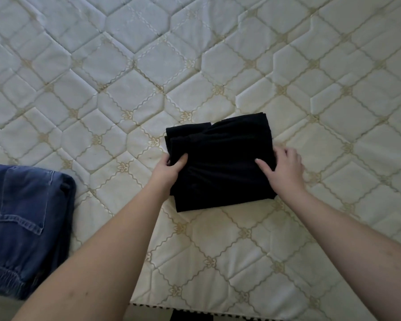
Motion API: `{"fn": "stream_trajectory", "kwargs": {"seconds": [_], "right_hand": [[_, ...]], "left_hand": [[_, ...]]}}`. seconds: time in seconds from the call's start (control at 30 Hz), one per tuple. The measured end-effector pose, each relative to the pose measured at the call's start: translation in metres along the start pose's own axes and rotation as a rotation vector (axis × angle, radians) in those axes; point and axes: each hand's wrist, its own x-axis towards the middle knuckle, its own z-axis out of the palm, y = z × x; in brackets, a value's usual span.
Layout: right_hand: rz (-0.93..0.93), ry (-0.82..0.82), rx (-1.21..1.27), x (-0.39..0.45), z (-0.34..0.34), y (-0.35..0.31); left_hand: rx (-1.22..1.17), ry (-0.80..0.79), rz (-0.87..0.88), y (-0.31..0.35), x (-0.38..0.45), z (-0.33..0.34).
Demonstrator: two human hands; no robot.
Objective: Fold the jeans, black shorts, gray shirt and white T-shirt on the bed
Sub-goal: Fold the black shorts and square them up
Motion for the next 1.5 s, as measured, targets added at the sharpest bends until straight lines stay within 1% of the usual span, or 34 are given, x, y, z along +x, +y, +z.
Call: {"fn": "stream_trajectory", "kwargs": {"seconds": [0.07,0.13,0.23,0.3,0.37,0.47,0.6,0.73,0.83,0.93,1.03,1.1,1.2,1.3,1.5], "right_hand": [[0.004,-0.124,0.248,-0.009,0.0,-0.006],[0.053,-0.175,0.409,-0.012,0.0,-0.01],[0.051,-0.14,0.433,-0.015,0.0,-0.009],[0.046,-0.105,0.445,-0.022,-0.001,-0.007],[0.054,-0.098,0.467,-0.037,-0.006,-0.005],[0.085,-0.092,0.522,-0.068,-0.024,-0.001],[0.148,-0.097,0.6,-0.115,-0.061,0.0],[0.125,-0.117,0.668,-0.16,-0.102,-0.022],[0.099,-0.08,0.743,-0.191,-0.122,-0.05],[0.049,-0.104,0.822,-0.221,-0.142,-0.083],[-0.025,-0.112,0.835,-0.253,-0.173,-0.111],[-0.066,-0.101,0.823,-0.279,-0.197,-0.123],[-0.097,-0.067,0.808,-0.32,-0.227,-0.131],[-0.124,-0.014,0.766,-0.35,-0.251,-0.131],[-0.186,-0.01,0.73,-0.371,-0.279,-0.131]], "left_hand": [[-0.03,-0.052,0.0,-0.002,-0.007,-0.003],[0.004,-0.125,0.009,-0.007,-0.014,-0.007],[0.195,-0.219,0.038,-0.017,-0.027,-0.01],[0.244,-0.189,0.085,-0.025,-0.039,-0.007],[0.215,-0.152,0.133,-0.032,-0.055,-0.005],[0.135,-0.164,0.139,-0.042,-0.086,-0.007],[0.055,-0.242,0.127,-0.041,-0.135,-0.017],[0.084,-0.322,0.176,-0.012,-0.187,-0.045],[0.096,-0.3,0.233,0.015,-0.226,-0.076],[0.109,-0.243,0.293,0.033,-0.269,-0.1],[0.126,-0.163,0.343,0.042,-0.314,-0.116],[0.127,-0.146,0.375,0.046,-0.341,-0.121],[0.124,-0.149,0.403,0.043,-0.375,-0.125],[0.12,-0.193,0.416,0.042,-0.401,-0.124],[0.081,-0.172,0.451,0.04,-0.447,-0.132]]}}
